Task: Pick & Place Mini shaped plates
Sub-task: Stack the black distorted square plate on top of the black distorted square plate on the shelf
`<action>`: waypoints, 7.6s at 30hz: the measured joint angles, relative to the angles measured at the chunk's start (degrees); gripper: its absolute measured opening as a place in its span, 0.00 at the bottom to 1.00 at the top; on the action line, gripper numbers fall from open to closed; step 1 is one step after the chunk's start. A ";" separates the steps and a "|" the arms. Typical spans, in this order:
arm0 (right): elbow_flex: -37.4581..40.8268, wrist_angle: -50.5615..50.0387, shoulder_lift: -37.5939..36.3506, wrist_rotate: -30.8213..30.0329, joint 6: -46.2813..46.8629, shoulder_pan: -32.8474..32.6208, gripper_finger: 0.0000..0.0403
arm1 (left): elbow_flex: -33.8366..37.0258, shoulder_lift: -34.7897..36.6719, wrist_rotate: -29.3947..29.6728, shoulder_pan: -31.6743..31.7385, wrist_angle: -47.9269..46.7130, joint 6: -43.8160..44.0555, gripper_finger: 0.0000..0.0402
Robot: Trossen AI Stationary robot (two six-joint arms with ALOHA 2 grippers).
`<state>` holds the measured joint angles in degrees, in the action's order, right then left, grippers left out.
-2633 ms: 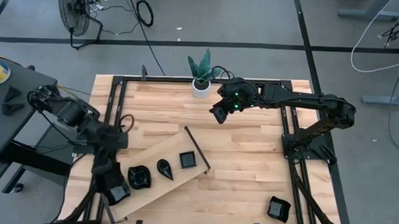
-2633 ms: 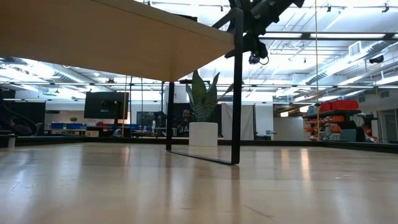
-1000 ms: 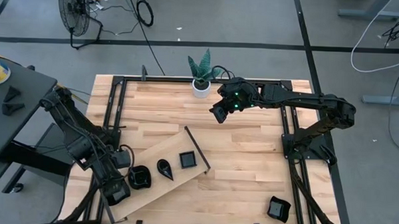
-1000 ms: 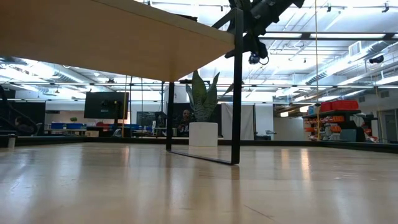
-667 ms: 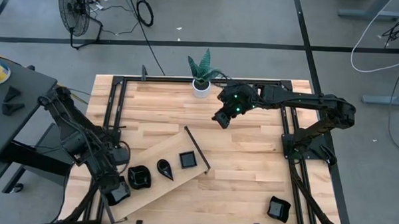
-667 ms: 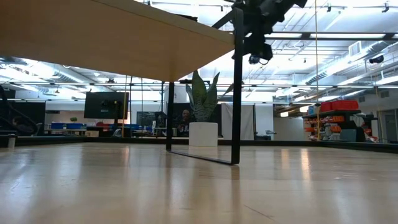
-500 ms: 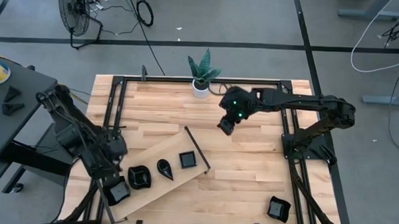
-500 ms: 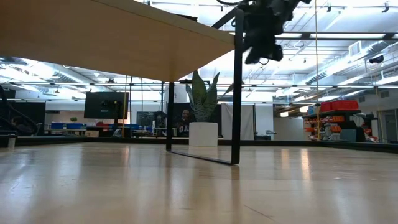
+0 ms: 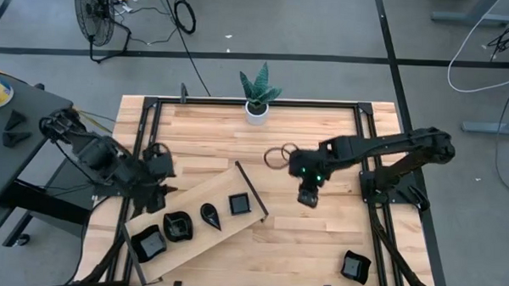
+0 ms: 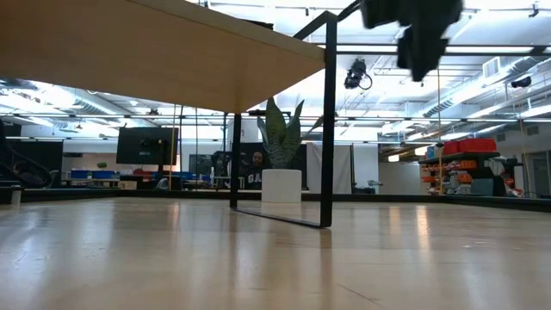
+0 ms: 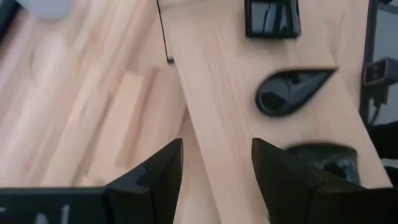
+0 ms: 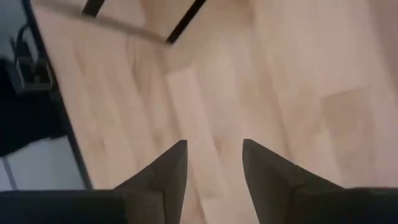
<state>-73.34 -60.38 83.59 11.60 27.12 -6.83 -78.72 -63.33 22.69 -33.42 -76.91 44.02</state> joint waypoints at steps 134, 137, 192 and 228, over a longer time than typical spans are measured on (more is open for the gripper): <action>10.21 12.13 15.35 -6.77 6.93 -38.88 0.00 | 0.04 -0.07 -9.85 18.24 9.43 -21.13 0.48; 11.28 11.60 14.53 -8.21 7.41 -36.65 0.00 | 0.04 -0.07 -9.85 18.24 9.43 -21.11 0.48; 2.80 55.66 28.23 -5.97 40.87 27.03 0.00 | 6.40 0.00 -16.39 46.02 10.15 -28.84 0.49; -9.53 54.64 40.11 -1.85 39.01 23.45 0.04 | 18.93 -0.02 -23.99 60.65 18.59 -27.05 0.49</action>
<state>-82.87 -5.74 123.70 9.75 66.13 16.62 -59.79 -63.35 -1.30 27.22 -58.32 16.97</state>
